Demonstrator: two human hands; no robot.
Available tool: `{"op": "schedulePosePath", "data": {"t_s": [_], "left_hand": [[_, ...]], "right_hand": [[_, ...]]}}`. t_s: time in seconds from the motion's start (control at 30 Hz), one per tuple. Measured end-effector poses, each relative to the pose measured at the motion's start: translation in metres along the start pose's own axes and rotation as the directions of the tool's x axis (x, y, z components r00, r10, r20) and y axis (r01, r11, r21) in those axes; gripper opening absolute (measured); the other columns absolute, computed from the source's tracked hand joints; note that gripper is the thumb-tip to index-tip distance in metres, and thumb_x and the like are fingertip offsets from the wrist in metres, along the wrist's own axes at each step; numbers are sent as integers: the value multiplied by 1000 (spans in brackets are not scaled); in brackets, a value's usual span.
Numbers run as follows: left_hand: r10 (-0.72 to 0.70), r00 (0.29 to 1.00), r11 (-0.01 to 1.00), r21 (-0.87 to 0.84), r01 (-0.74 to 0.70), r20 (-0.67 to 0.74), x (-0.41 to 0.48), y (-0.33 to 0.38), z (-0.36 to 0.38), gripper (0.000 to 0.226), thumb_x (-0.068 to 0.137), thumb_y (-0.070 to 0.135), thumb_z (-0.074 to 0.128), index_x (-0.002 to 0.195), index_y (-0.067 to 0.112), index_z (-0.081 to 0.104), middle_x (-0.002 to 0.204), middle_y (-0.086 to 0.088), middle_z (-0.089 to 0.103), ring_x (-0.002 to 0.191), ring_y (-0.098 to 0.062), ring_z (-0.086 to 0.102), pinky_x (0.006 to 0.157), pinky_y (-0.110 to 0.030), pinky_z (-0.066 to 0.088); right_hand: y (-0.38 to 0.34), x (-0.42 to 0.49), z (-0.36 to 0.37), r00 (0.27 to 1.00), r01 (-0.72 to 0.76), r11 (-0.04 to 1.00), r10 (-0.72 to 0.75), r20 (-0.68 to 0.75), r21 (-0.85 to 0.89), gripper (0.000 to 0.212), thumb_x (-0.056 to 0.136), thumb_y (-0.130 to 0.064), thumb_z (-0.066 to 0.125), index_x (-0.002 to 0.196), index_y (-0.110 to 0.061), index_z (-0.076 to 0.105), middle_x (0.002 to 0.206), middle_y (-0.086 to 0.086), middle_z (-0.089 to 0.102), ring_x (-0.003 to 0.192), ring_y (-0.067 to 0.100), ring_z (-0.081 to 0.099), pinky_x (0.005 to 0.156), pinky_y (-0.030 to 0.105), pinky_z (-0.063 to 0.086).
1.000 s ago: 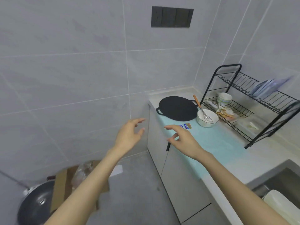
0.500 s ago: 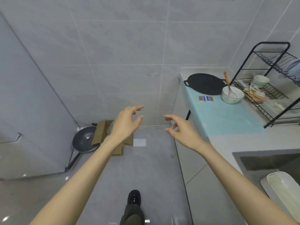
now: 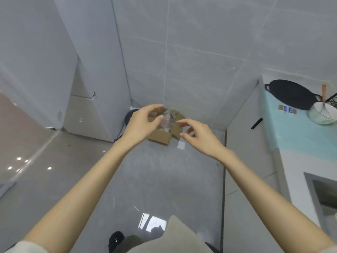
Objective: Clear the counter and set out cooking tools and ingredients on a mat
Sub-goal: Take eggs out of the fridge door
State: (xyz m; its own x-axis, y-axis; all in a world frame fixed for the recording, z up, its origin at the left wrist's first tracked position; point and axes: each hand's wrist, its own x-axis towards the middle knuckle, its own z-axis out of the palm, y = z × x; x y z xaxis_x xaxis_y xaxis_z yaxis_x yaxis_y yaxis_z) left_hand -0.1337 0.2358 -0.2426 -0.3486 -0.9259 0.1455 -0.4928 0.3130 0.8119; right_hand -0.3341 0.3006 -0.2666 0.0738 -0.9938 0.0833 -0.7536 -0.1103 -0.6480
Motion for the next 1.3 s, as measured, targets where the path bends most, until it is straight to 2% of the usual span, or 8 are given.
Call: {"op": "schedulePosePath", "data": {"t_s": [0.23, 0.33, 0.47, 0.63, 0.93, 1.03, 1.1, 1.3], "left_hand": [[-75, 997, 997, 12, 75, -16, -42, -84, -88, 34, 89, 17, 60, 123, 23, 61, 115, 9, 65, 95, -4, 60, 87, -15, 44], [-88, 996, 996, 7, 88, 6, -55, -118, -124, 33, 90, 15, 59, 122, 23, 62, 113, 13, 62, 96, -6, 59, 80, -4, 40], [-123, 992, 992, 7, 123, 37, -69, -161, -169, 34, 90, 16, 60, 123, 20, 62, 119, 6, 63, 98, -8, 59, 85, -13, 41], [-187, 982, 982, 6, 187, 12, -82, -208, -229, 28, 90, 15, 60, 117, 21, 65, 116, 8, 65, 98, -10, 62, 83, -15, 41], [-254, 966, 967, -32, 253, -45, -76, -293, -333, 26, 90, 12, 60, 114, 19, 66, 113, 7, 67, 98, -9, 63, 91, -23, 47], [-249, 967, 968, -28, 248, -59, -56, -320, -372, 26, 90, 11, 60, 114, 19, 66, 110, 6, 67, 97, -11, 63, 87, -17, 45], [-243, 968, 970, -20, 243, -59, -40, -338, -399, 26, 89, 9, 60, 113, 17, 66, 108, 7, 67, 95, -12, 64, 83, -14, 44], [-176, 984, 984, 19, 175, 22, 18, -378, -477, 25, 89, 9, 58, 110, 23, 65, 106, 13, 64, 98, -10, 64, 89, -23, 47]], "right_hand": [[-82, 41, 96, 992, -1, 1000, 3, 128, -9, 33, 88, -20, 61, 121, -26, 59, 115, -7, 64, 89, 14, 62, 85, 36, 51], [-113, 54, 134, 988, -8, 999, 15, 151, -42, 32, 88, -20, 60, 120, -25, 60, 114, -8, 65, 88, 14, 63, 83, 37, 52], [-153, 69, 175, 986, -37, 998, 45, 160, -51, 31, 89, -16, 60, 119, -19, 61, 116, -2, 66, 91, 13, 61, 84, 28, 50], [-203, 91, 229, 977, -55, 997, 63, 205, -47, 31, 90, -20, 60, 120, -23, 60, 115, -6, 65, 94, 13, 62, 86, 38, 52], [-309, 161, 312, 933, 136, 991, -130, 337, 6, 33, 92, -22, 57, 125, -24, 57, 115, -10, 65, 92, 6, 61, 84, 25, 51], [-332, 190, 340, 936, 163, 987, -158, 315, 9, 34, 92, -22, 56, 126, -24, 57, 116, -9, 64, 90, 5, 60, 82, 20, 48], [-342, 207, 360, 942, 150, 989, -139, 304, -13, 34, 92, -22, 56, 126, -25, 56, 116, -9, 63, 90, 6, 59, 82, 20, 47], [-376, 269, 405, 977, 10, 1000, -12, 213, 11, 32, 90, -19, 59, 122, -23, 60, 116, -11, 64, 89, 4, 60, 82, 21, 48]]}}
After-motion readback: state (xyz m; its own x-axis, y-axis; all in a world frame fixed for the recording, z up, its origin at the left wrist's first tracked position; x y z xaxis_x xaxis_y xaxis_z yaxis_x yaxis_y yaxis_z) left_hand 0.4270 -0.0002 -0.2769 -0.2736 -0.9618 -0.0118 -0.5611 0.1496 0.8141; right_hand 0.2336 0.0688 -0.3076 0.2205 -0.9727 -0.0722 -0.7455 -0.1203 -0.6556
